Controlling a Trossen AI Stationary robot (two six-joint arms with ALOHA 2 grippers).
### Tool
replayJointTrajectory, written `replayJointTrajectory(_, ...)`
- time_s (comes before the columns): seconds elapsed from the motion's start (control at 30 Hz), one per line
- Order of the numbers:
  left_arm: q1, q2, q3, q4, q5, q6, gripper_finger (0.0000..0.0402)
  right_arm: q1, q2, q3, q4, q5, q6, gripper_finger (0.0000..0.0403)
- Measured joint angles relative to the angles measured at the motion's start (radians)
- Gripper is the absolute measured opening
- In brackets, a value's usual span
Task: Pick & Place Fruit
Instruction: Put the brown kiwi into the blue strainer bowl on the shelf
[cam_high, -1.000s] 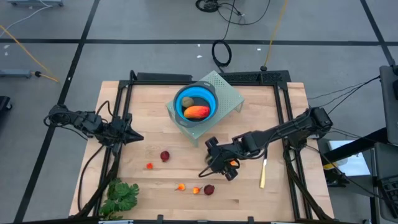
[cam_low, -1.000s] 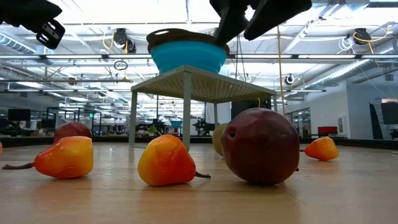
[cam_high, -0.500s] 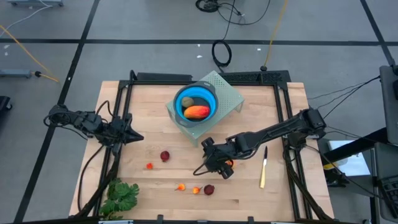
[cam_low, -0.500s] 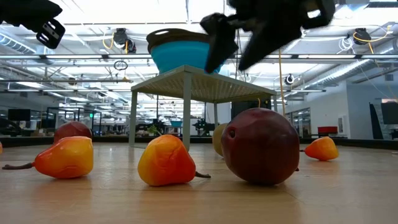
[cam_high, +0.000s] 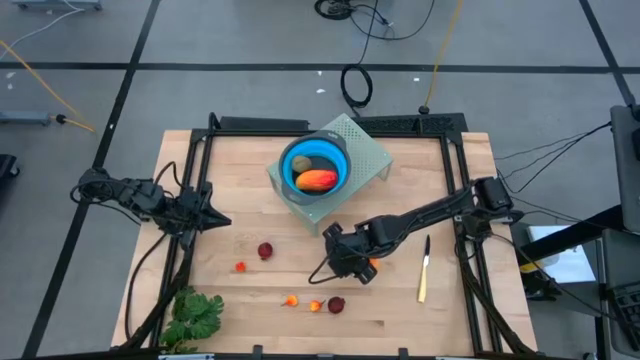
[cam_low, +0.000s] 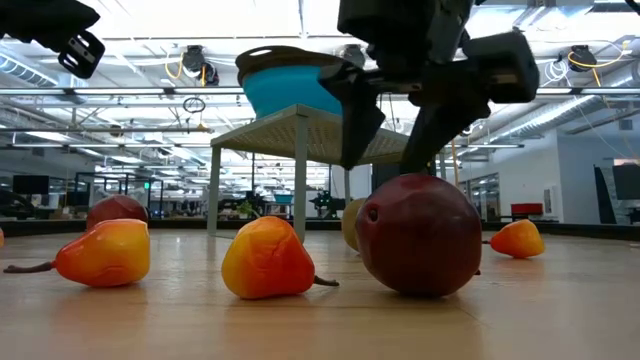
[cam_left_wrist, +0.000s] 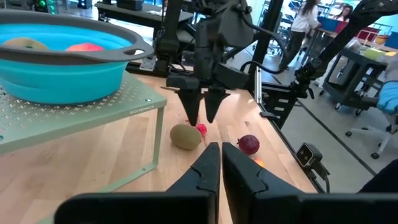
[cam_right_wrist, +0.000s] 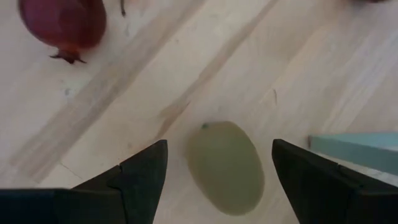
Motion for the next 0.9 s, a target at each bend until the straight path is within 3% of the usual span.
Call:
replayJointTrajectory(0.23,0.0,0.0,0.0,0.0,0.0,0.003,0.0002,-0.019,0.0,-0.026,0.011,0.0,-0.031,0.0284)
replayJointTrajectory(0.47,0.0,0.0,0.0,-0.001,0.0,0.005,0.0018,-0.033,0.0,-0.08,0.104,0.002,-0.064,0.0284)
replayJointTrajectory(0.9,0.0,0.0,0.0,-0.001,0.0,0.006,0.0009,-0.064,0.0,-0.182,0.207,-0.025,-0.089,0.0284)
